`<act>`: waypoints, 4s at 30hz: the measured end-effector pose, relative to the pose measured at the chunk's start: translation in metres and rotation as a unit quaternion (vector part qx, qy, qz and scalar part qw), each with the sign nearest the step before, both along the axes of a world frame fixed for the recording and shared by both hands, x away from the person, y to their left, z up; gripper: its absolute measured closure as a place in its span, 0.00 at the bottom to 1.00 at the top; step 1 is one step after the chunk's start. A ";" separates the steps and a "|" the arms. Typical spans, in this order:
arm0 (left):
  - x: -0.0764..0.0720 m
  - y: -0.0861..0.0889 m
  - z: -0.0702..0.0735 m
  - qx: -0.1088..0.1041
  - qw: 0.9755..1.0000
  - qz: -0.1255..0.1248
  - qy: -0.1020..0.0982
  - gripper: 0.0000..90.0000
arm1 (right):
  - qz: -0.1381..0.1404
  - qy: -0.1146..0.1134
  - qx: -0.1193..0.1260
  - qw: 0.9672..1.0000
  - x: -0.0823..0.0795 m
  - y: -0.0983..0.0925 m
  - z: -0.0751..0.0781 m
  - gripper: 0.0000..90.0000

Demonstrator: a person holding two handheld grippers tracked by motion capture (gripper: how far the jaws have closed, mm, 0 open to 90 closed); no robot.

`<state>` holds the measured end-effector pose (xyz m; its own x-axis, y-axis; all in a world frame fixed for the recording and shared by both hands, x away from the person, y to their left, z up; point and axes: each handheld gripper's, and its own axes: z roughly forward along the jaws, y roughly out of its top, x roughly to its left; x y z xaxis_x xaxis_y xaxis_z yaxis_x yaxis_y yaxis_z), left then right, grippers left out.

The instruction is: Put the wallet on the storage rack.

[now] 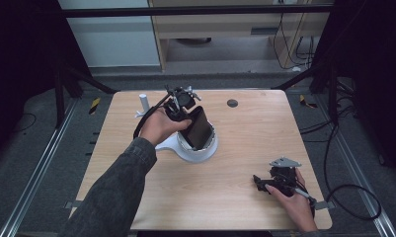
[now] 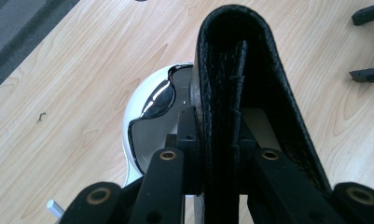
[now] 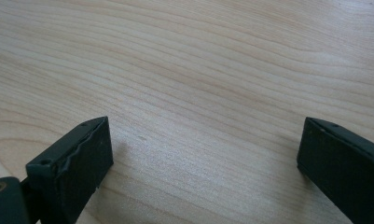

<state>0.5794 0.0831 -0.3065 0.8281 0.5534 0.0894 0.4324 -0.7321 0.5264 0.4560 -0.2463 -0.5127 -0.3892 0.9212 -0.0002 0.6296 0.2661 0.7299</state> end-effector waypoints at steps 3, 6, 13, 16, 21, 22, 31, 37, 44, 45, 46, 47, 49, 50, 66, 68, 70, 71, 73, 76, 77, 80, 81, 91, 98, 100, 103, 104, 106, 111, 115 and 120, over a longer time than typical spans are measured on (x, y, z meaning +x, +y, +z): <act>0.001 -0.001 -0.001 0.000 1.000 0.000 0.000 0.88 | 0.001 0.000 -0.001 1.000 0.000 0.000 0.000 0.04; 0.003 -0.002 -0.002 -0.001 1.000 0.002 0.002 0.88 | 0.000 0.000 -0.001 1.000 0.000 0.000 0.000 0.04; 0.007 0.002 -0.003 -0.006 1.000 0.008 0.006 0.88 | 0.001 0.000 -0.001 1.000 0.000 0.000 0.000 0.04; 0.009 0.004 -0.003 -0.009 1.000 0.016 0.000 0.86 | 0.001 0.000 -0.001 1.000 0.000 0.000 0.000 0.04; 0.006 0.008 0.002 -0.013 0.999 0.029 -0.026 0.80 | 0.000 0.000 0.000 1.000 -0.001 0.000 0.000 0.04; 0.005 0.009 0.003 -0.013 0.999 0.032 -0.033 0.80 | 0.000 0.001 0.000 1.000 -0.001 0.000 0.000 0.04; 0.001 0.022 0.010 -0.015 0.996 0.059 -0.063 0.79 | 0.000 0.000 0.000 1.000 -0.001 0.000 0.000 0.04; -0.001 0.024 0.014 -0.021 0.995 0.061 -0.071 0.80 | 0.001 0.000 -0.001 1.000 -0.001 0.000 0.000 0.04; -0.007 0.028 0.022 -0.034 0.993 0.059 -0.097 0.79 | 0.002 0.000 -0.001 1.000 -0.001 0.000 0.000 0.04; -0.008 0.028 0.023 -0.036 0.993 0.059 -0.099 0.79 | 0.002 0.000 -0.001 1.000 -0.001 0.000 0.000 0.04; -0.009 0.029 0.025 -0.038 0.992 0.059 -0.105 0.79 | 0.002 0.000 -0.001 1.000 -0.001 0.000 0.000 0.04; -0.010 0.029 0.026 -0.039 0.992 0.060 -0.106 0.79 | 0.002 0.000 -0.001 1.000 -0.001 0.001 0.000 0.04; -0.011 0.029 0.027 -0.045 0.991 0.059 -0.111 0.78 | 0.002 0.000 -0.001 1.000 -0.001 0.001 0.000 0.04; -0.012 0.030 0.028 -0.045 0.991 0.059 -0.115 0.78 | 0.002 0.000 -0.001 1.000 -0.001 0.001 0.000 0.04; -0.042 0.036 0.041 -0.070 0.983 0.040 -0.162 0.44 | 0.002 0.000 -0.001 1.000 -0.001 0.001 0.000 0.04; -0.044 0.035 0.041 -0.071 0.984 0.039 -0.161 0.41 | 0.002 0.000 -0.001 1.000 -0.001 0.001 0.000 0.04; -0.046 0.033 0.041 -0.071 0.983 0.040 -0.162 0.37 | 0.002 0.000 -0.001 1.000 -0.001 0.001 0.000 0.04; -0.046 0.033 0.041 -0.072 0.983 0.039 -0.163 0.34 | 0.002 0.000 -0.001 1.000 -0.002 0.001 0.000 0.04; -0.049 0.031 0.040 -0.071 0.984 0.034 -0.163 0.29 | 0.002 0.000 -0.001 1.000 -0.001 0.001 0.000 0.04; -0.053 0.029 0.037 -0.076 0.984 0.031 -0.160 0.21 | 0.002 0.000 -0.001 1.000 -0.001 0.001 0.000 0.04; -0.054 0.029 0.036 -0.075 0.984 0.030 -0.158 0.18 | 0.002 0.000 0.000 1.000 -0.002 0.001 0.000 0.04; -0.060 0.025 0.031 -0.080 0.984 0.021 -0.159 0.13 | 0.002 0.000 -0.001 1.000 -0.002 0.001 0.000 0.04; -0.061 0.024 0.030 -0.078 0.984 0.019 -0.160 0.12 | 0.002 0.000 0.000 1.000 -0.002 0.001 0.000 0.04; -0.089 0.008 0.020 -0.097 0.981 -0.022 -0.167 0.06 | 0.002 0.000 0.000 1.000 -0.002 0.001 0.000 0.04; -0.106 -0.006 -0.002 -0.096 0.983 -0.050 -0.149 0.06 | 0.002 0.000 0.000 1.000 -0.003 0.001 0.000 0.04; -0.111 -0.009 -0.013 -0.095 0.984 -0.056 -0.140 0.06 | 0.002 0.000 -0.001 1.000 -0.003 0.001 0.000 0.04; -0.118 -0.012 -0.027 -0.096 0.984 -0.063 -0.136 0.06 | 0.003 0.000 0.000 1.000 -0.002 0.001 0.000 0.04; -0.121 -0.013 -0.032 -0.098 0.984 -0.065 -0.133 0.06 | 0.003 0.000 0.000 1.000 -0.002 0.001 0.000 0.04; -0.125 -0.015 -0.041 -0.096 0.984 -0.072 -0.129 0.06 | 0.003 0.000 0.000 1.000 -0.003 0.001 0.000 0.04; -0.134 -0.019 -0.061 -0.094 0.985 -0.081 -0.122 0.05 | 0.002 0.000 0.000 1.000 -0.003 0.002 0.000 0.04; -0.136 -0.018 -0.077 -0.095 0.986 -0.079 -0.115 0.05 | 0.002 0.000 0.000 1.000 -0.003 0.002 0.000 0.04; -0.135 -0.010 -0.095 -0.100 0.987 -0.067 -0.106 0.05 | 0.001 0.000 0.000 1.000 -0.003 0.002 0.000 0.04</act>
